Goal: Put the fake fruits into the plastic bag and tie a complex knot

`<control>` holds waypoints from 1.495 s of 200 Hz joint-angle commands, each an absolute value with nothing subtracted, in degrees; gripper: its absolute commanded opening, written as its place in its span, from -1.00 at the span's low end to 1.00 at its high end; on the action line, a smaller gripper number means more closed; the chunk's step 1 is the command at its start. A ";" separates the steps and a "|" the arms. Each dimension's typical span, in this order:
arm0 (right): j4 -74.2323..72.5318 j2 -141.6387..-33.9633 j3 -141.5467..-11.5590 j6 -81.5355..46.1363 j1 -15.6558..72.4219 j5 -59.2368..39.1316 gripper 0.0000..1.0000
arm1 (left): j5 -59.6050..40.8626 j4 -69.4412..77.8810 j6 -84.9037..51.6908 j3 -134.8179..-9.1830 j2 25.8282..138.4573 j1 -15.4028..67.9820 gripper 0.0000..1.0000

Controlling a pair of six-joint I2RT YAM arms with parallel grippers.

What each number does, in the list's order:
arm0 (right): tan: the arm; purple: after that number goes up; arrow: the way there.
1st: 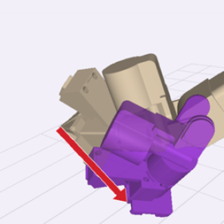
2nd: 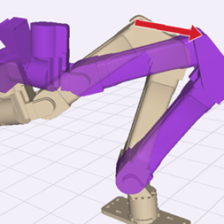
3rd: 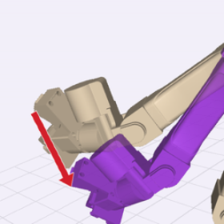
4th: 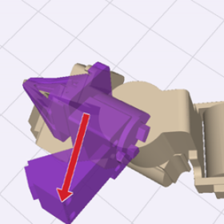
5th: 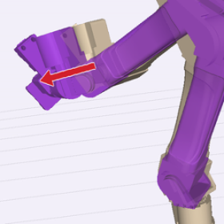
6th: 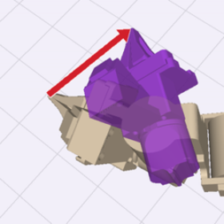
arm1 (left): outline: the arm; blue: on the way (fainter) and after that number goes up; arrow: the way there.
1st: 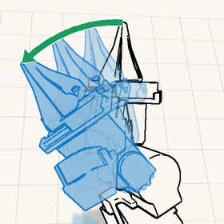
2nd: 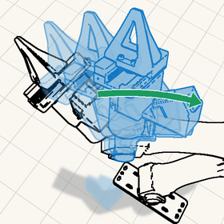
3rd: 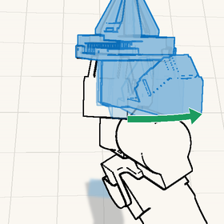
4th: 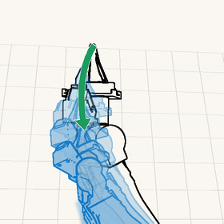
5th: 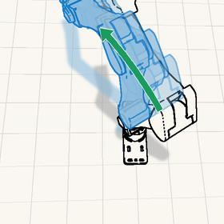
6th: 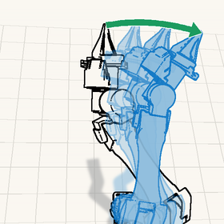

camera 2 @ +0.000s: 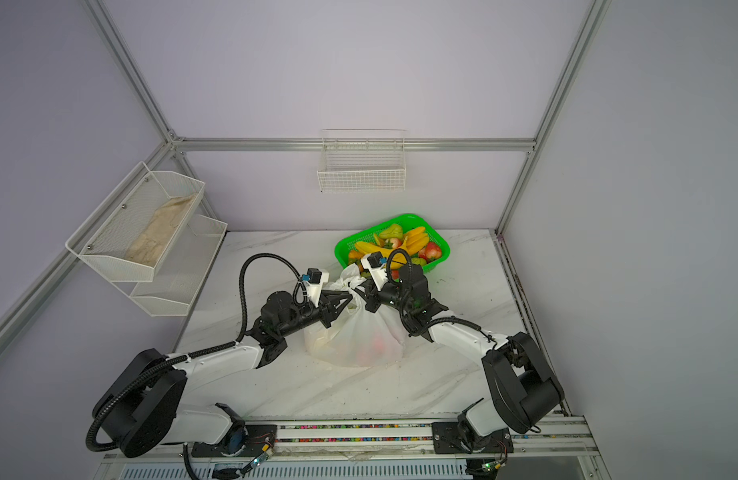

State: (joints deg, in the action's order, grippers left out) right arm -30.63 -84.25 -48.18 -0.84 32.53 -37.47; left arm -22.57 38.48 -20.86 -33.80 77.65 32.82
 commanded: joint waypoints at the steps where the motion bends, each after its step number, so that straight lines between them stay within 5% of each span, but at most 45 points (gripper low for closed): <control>1: -22.38 -81.93 -51.57 6.80 32.26 -41.12 -1.00 | -24.08 36.22 -16.48 -34.96 71.53 33.13 -0.28; 76: -9.12 -79.79 -57.46 16.32 31.78 -50.17 -1.00 | -15.01 6.95 7.27 -42.52 57.07 32.79 0.13; 197: -5.69 -81.78 -62.15 18.19 31.72 -53.03 -1.00 | -14.81 -5.07 26.46 -54.09 67.76 32.78 0.39; 243: -5.69 -82.55 -61.97 18.78 31.70 -52.57 -1.00 | -12.95 1.22 25.60 -53.29 69.95 32.78 0.25; 299: -5.65 -82.27 -61.80 19.42 31.55 -50.20 -0.90 | -12.43 3.97 23.21 -52.00 69.62 32.61 -0.44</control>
